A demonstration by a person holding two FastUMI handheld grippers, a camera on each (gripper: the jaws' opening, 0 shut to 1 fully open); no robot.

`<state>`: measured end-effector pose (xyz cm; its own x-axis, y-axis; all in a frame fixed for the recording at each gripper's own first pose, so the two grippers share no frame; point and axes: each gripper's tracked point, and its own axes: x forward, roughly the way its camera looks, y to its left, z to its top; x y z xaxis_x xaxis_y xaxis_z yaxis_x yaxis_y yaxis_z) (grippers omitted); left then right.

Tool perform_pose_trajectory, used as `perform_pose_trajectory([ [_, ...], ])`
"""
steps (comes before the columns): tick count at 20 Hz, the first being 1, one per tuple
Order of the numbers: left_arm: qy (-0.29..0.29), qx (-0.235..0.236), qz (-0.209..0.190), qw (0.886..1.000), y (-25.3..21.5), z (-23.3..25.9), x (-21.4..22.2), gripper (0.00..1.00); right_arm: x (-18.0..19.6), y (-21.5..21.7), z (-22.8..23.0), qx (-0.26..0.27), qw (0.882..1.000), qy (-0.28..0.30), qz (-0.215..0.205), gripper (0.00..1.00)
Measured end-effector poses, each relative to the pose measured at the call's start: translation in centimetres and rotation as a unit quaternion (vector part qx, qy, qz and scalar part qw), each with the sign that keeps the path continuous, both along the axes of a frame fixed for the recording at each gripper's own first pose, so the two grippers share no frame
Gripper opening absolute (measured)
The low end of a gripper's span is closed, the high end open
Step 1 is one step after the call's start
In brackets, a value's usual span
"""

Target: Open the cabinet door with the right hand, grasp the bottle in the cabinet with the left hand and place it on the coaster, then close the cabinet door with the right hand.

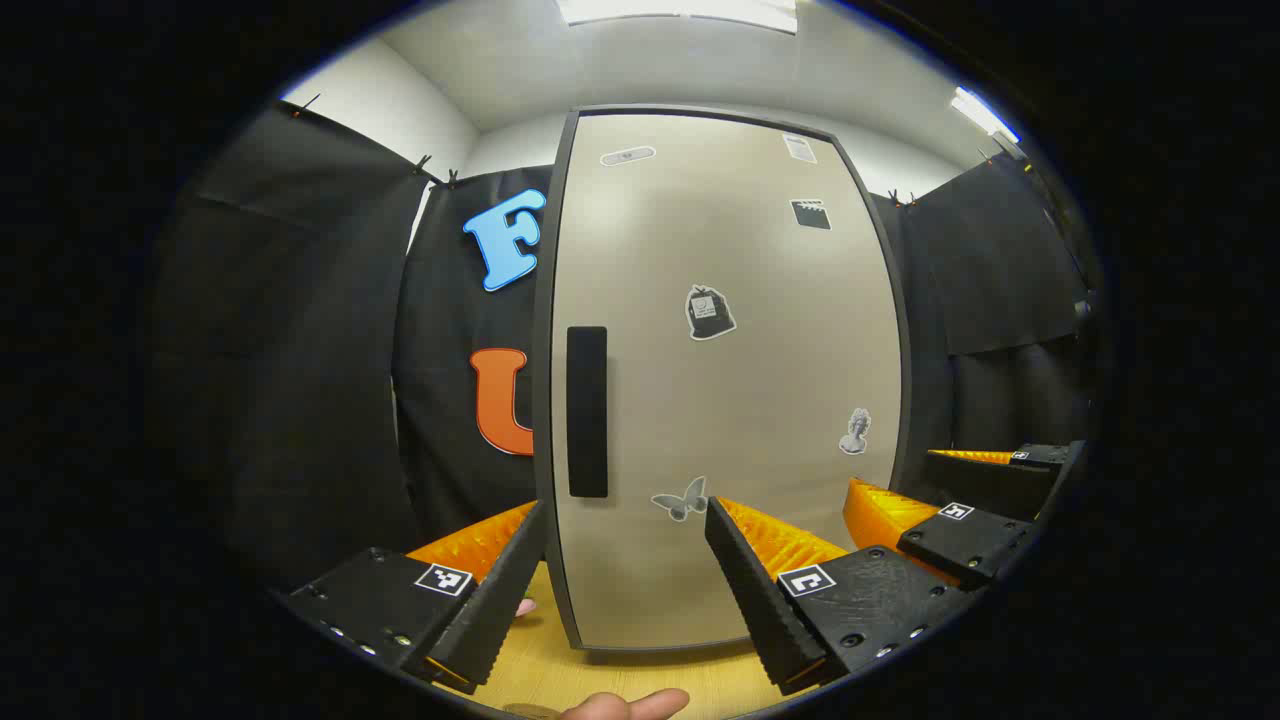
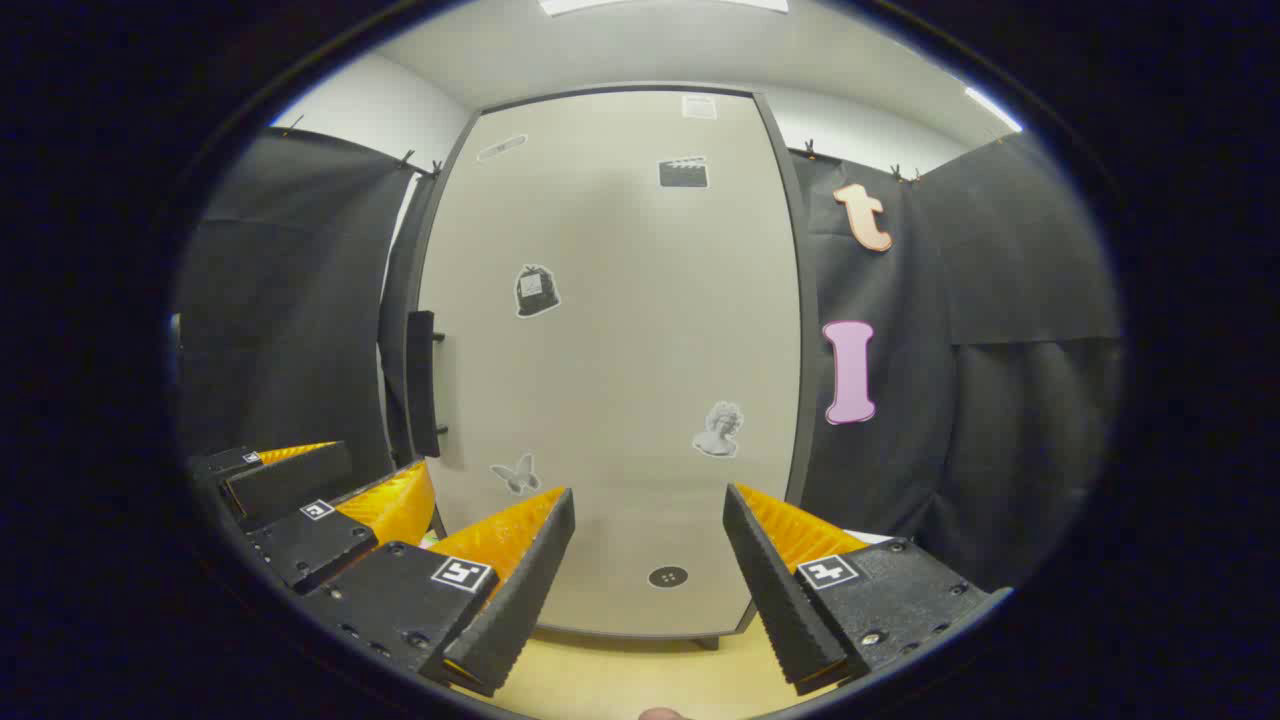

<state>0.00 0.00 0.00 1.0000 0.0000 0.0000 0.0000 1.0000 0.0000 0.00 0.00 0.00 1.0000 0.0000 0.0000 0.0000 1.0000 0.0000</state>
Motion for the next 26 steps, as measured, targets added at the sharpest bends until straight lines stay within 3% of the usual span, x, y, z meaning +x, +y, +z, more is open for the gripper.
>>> perform_pose_trajectory([
  [1, -0.002, 0.001, 0.0, 1.0, 0.0, 0.2, -0.1, 0.95, 0.0, 0.0, -0.1, 0.002, 1.0, 0.001, 0.002, 0.96],
  [7, -0.013, -0.008, -0.002, 1.0, -0.5, 0.6, -0.1, 0.95, -0.5, -0.3, -1.1, -0.003, 1.0, 0.018, 0.004, 0.94],
  [15, -0.003, -0.003, -0.021, 1.0, -1.9, 0.3, -0.2, 0.95, -0.9, -1.7, 0.1, 0.004, 1.0, 0.0, -0.009, 0.97],
  [26, 0.015, -0.004, -0.004, 1.0, -1.4, -0.5, -0.4, 0.95, -0.7, -1.5, -0.7, 0.009, 1.0, 0.011, 0.002, 0.96],
])
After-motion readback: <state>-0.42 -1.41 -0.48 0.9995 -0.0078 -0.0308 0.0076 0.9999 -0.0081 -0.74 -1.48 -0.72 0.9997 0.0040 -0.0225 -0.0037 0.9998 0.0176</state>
